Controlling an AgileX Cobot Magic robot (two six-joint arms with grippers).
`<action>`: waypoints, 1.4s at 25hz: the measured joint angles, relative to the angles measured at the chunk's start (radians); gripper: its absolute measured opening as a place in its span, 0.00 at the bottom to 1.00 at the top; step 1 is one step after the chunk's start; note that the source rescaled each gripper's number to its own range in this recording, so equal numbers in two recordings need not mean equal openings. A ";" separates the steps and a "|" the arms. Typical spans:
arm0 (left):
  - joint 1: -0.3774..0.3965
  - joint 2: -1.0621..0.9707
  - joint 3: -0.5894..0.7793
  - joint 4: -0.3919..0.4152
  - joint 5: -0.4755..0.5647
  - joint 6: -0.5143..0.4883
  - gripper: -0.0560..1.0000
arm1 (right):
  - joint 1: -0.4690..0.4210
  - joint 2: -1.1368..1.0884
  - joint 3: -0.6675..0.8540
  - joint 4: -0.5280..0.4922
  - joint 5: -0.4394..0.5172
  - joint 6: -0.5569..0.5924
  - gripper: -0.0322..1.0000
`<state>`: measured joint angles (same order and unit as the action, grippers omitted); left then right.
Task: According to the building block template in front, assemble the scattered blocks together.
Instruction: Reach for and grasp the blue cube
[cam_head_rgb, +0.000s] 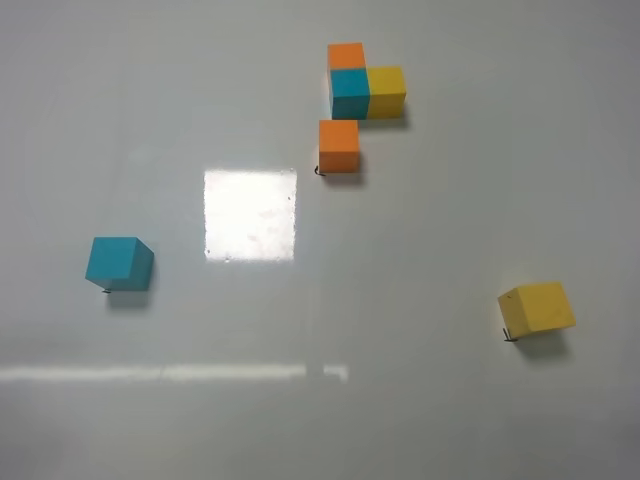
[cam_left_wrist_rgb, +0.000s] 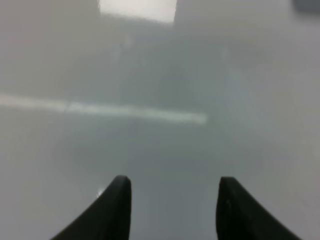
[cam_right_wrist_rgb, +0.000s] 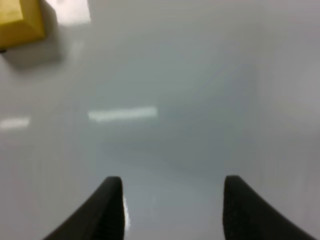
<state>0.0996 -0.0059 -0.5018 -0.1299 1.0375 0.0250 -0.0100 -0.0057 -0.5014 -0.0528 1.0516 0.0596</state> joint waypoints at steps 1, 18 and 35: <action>0.000 0.000 0.000 0.000 0.000 0.000 0.05 | 0.000 0.000 0.000 0.000 0.000 0.000 0.41; 0.000 0.000 0.000 0.000 0.000 0.000 0.05 | 0.000 0.000 0.000 0.000 0.000 0.000 0.41; 0.000 0.500 -0.545 -0.279 -0.008 0.752 0.05 | 0.000 0.000 0.000 0.000 0.000 0.000 0.37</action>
<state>0.0996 0.4938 -1.0468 -0.4088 1.0294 0.7770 -0.0100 -0.0057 -0.5014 -0.0528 1.0516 0.0593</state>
